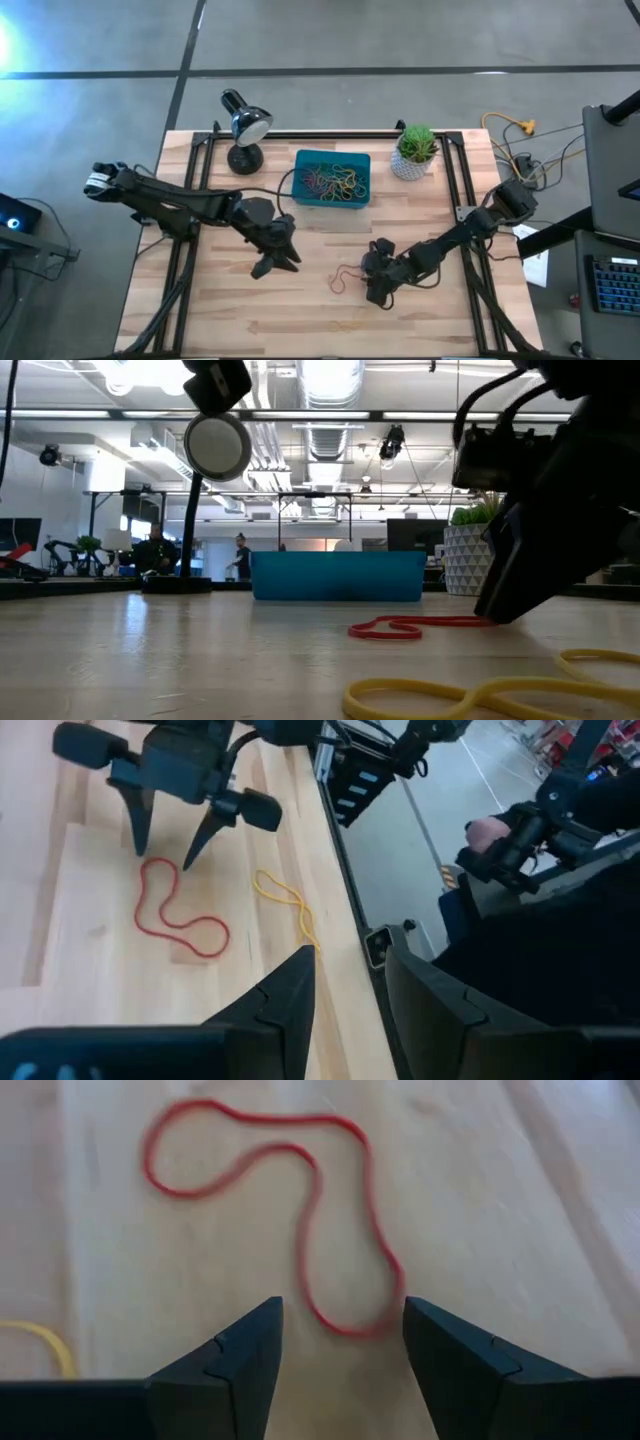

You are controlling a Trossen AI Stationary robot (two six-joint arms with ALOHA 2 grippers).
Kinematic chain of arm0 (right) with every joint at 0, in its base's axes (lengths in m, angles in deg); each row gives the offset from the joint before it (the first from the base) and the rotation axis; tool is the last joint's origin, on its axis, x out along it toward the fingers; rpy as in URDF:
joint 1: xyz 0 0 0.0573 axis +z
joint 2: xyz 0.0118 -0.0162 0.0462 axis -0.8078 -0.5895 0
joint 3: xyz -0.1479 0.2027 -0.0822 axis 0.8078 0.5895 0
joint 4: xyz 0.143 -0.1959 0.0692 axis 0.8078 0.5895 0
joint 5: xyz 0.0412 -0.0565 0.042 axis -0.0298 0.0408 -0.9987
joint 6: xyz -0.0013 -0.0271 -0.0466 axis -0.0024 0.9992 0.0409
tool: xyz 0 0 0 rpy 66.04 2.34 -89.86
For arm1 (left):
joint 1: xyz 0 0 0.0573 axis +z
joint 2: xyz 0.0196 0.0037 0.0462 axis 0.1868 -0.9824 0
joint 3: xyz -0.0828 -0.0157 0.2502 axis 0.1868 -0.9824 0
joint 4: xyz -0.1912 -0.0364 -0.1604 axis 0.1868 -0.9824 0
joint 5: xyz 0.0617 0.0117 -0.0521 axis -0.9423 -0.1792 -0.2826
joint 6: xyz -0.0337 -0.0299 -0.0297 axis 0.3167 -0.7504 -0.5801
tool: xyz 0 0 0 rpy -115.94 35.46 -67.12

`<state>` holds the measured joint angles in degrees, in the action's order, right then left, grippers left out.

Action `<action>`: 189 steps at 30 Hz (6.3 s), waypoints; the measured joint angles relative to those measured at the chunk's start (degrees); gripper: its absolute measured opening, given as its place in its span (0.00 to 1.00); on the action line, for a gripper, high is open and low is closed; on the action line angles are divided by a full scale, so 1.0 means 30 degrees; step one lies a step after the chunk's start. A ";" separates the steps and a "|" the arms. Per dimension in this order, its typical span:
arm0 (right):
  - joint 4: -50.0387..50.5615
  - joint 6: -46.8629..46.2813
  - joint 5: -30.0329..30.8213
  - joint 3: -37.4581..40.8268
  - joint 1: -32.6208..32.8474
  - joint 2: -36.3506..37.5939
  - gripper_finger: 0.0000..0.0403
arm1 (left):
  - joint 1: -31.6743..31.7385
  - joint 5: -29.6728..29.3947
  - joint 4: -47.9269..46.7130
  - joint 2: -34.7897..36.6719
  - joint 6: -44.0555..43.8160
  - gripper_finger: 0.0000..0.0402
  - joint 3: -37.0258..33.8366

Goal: Pick and place rubber bands into bin
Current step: Put the red rubber band into the blue bin, then put the yellow rubber band into the blue bin

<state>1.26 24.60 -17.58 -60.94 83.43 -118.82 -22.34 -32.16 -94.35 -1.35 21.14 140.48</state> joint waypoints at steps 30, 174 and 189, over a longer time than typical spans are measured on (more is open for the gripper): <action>-0.0376 0.0926 -0.1022 -0.4388 -0.0611 -0.4809 0.40 | -0.0845 -0.0386 -0.0628 0.0091 -0.1463 0.27 -0.1348; 0.9270 1.5000 0.4039 -1.1650 -1.0226 0.2666 0.39 | -0.0820 -0.5028 0.1919 0.0026 -0.0629 0.27 -0.2827; 1.2495 0.9489 -0.2774 -1.1269 -0.5579 0.4728 0.33 | -0.0757 -0.8419 0.4044 -0.0553 0.0533 0.27 -0.2803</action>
<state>38.75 53.07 -25.90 -94.75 66.69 -104.63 -24.61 -57.42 -82.21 -3.01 22.73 132.08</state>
